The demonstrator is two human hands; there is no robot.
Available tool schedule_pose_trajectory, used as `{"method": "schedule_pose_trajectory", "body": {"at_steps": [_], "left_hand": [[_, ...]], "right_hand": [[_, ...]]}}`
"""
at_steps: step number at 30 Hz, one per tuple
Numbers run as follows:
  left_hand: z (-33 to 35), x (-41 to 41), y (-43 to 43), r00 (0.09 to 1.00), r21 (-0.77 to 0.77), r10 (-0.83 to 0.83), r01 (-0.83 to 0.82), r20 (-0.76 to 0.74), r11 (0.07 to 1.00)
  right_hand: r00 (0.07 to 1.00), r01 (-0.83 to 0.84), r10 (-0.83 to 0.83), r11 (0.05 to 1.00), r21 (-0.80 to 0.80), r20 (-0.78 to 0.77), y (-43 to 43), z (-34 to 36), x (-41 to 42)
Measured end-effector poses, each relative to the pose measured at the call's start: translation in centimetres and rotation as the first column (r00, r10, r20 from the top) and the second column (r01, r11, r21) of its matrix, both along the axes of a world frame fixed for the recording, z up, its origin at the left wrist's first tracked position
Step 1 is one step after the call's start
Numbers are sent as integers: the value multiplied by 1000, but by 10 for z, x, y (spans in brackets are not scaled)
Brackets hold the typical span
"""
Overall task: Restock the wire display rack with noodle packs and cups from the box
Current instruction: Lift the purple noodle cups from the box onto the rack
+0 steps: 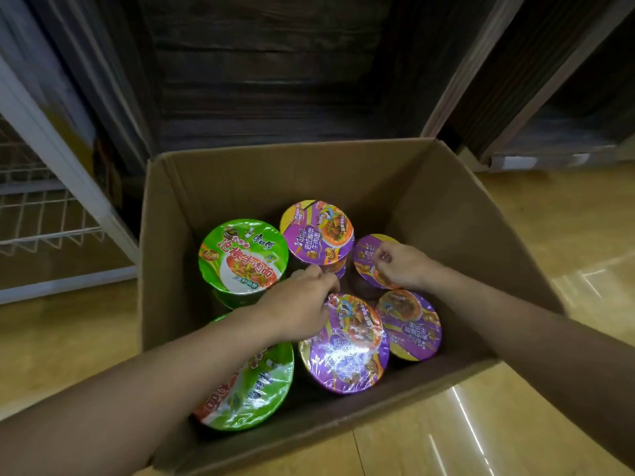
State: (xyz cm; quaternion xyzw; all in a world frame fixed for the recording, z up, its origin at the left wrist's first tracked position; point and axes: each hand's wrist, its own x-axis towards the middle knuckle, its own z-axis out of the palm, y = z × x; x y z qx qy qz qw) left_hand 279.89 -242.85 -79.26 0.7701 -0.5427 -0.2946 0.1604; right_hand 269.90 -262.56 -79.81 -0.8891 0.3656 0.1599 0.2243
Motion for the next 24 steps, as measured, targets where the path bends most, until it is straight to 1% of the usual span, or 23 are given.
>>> {"method": "schedule_pose_trajectory", "body": {"at_steps": [2,4,7,9,11,12,15,16,17,18,19,20,21,22,23,24], "left_hand": [[1,-3,-8,1000,-11,3,-4,-29,1000],[3,-5,-18,995,-62,54,-59,-79,996],[-1,-8,-24,993,-127,96,-105,-69,986],[-9,-8,-17,995,-144,97,-102,-37,984],[-16,-8,-7,997,-127,73,-73,-7,989],[-18,-7,-3,998,-108,58,-57,5,992],[-18,-2,2,998,-68,62,-62,-15,996],[-17,-1,2,996,-61,78,-80,-34,995],[-16,-1,1,995,-54,92,-95,-49,994],[-16,-2,0,993,-49,108,-111,-56,993],[-15,-2,0,991,-41,122,-124,-62,991],[-15,-3,-1,988,-35,136,-138,-71,990],[-15,-3,-2,985,-34,153,-156,-85,987],[-14,-3,-3,981,-42,168,-173,-98,984],[-13,-2,-4,978,-58,180,-187,-110,981],[-11,-1,-5,974,-80,192,-202,-119,976]], "right_hand": [[996,-47,47,999,-1,-80,-7,-10,2],[984,-111,110,994,2,-137,-11,-18,8],[950,-233,223,972,-18,-218,-20,-27,11],[898,-341,313,939,-42,-309,-29,-35,6],[816,-446,401,895,-11,-416,-37,-45,-2],[783,-487,441,873,8,-439,-39,-47,-6],[725,-588,540,808,22,-427,-40,-48,-12],[719,-607,557,795,16,-415,-40,-49,-11],[741,-597,552,803,2,-382,-38,-51,-9],[793,-547,513,837,-15,-329,-35,-52,-5],[870,-438,421,899,-12,-256,-32,-51,2],[948,-272,273,962,29,-160,-30,-49,11],[996,-67,74,990,122,-52,-27,-46,21],[990,119,-134,960,253,42,-23,-42,31],[944,259,-317,883,392,88,-20,-37,40],[897,334,-431,810,483,102,-16,-32,47]]}}
